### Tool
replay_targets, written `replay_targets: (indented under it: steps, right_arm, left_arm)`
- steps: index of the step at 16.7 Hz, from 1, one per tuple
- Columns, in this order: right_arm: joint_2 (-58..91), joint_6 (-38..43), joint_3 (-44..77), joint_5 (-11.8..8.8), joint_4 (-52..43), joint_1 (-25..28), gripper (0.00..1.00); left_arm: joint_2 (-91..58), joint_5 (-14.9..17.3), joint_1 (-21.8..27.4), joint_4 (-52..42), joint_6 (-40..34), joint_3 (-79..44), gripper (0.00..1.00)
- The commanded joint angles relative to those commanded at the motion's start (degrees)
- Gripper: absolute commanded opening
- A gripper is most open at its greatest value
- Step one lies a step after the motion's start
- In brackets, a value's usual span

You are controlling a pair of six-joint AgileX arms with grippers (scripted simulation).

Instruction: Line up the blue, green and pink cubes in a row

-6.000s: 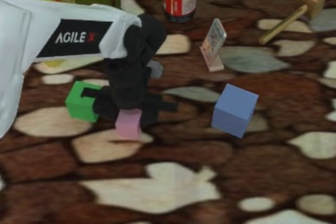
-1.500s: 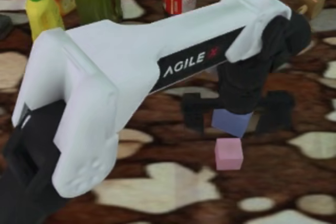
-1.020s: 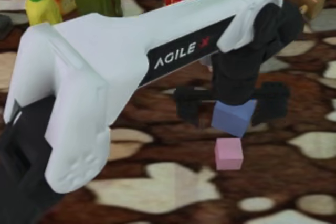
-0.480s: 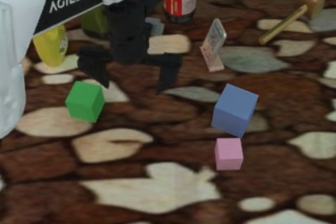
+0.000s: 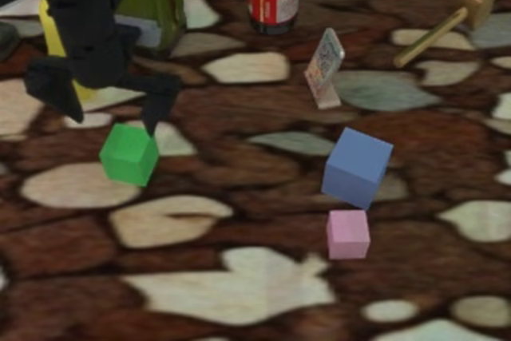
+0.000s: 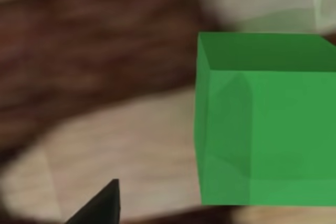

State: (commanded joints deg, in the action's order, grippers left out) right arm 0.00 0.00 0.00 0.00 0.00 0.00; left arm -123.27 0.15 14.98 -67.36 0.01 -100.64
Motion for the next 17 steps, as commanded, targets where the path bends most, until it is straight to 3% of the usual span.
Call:
replay_targets:
  steps: [5,13,17]
  right_arm:
    - [0.0,0.0,0.0,0.0,0.0,0.0,1.0]
    - [0.0,0.0,0.0,0.0,0.0,0.0,1.0]
    - [0.0,0.0,0.0,0.0,0.0,0.0,1.0]
  left_arm:
    - [-0.51,-0.04,0.16,0.8,-0.09,0.45,1.0]
    - [-5.73,0.05,-0.07,16.05,0.14,10.2,1.0]
    - [-6.25,0.06,-0.09,17.38,0.17,11.13,1.0]
